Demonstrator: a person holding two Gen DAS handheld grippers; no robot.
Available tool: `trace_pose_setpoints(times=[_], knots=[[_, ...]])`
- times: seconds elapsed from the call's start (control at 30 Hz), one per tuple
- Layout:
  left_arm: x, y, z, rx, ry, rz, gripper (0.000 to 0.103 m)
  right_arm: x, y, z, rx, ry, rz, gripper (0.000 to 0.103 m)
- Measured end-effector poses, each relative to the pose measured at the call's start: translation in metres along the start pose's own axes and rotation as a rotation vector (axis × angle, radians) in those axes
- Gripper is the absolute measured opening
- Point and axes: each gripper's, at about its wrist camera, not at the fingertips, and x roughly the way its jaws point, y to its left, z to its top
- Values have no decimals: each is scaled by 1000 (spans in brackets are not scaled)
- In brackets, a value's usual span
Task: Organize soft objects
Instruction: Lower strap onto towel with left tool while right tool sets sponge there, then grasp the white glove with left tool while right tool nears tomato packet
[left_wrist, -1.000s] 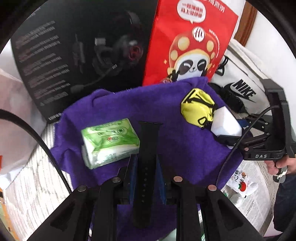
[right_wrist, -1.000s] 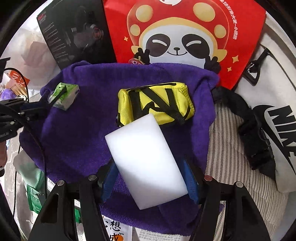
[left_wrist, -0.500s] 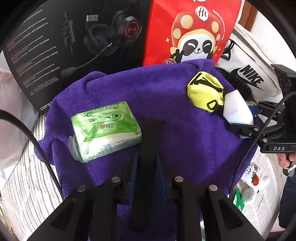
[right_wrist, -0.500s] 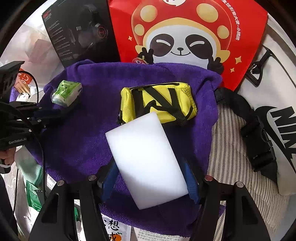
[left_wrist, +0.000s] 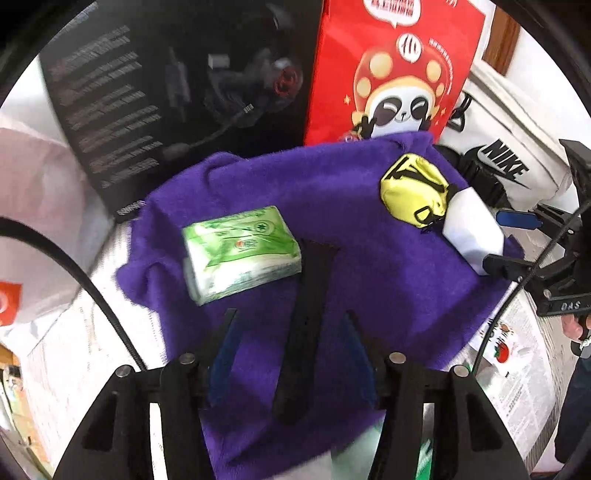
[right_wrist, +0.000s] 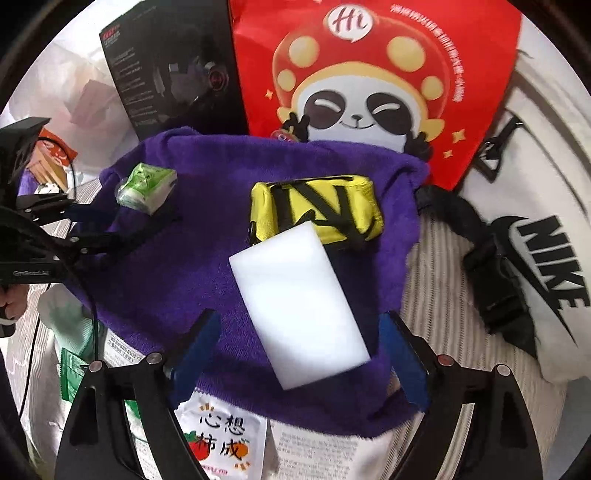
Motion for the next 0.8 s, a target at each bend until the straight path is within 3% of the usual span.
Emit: trace_pose_setpoints(times=[0.13, 0.4, 0.57, 0.7, 0.8], knots=[[-30, -1, -16, -11, -40, 5, 59, -20, -3, -4, 32, -19, -29, 87], [-63, -1, -65, -49, -62, 9, 63, -72, 1, -34, 160, -84, 8, 87], [-52, -7, -91, -92, -35, -44, 64, -94, 22, -60, 203, -105, 42, 87], [-27, -15, -101, -124, 16, 10, 66, -105, 36, -78, 213, -115, 67, 87], [-20, -21, -105, -129, 1, 25, 67, -112, 43, -94, 222, -116, 78, 87]])
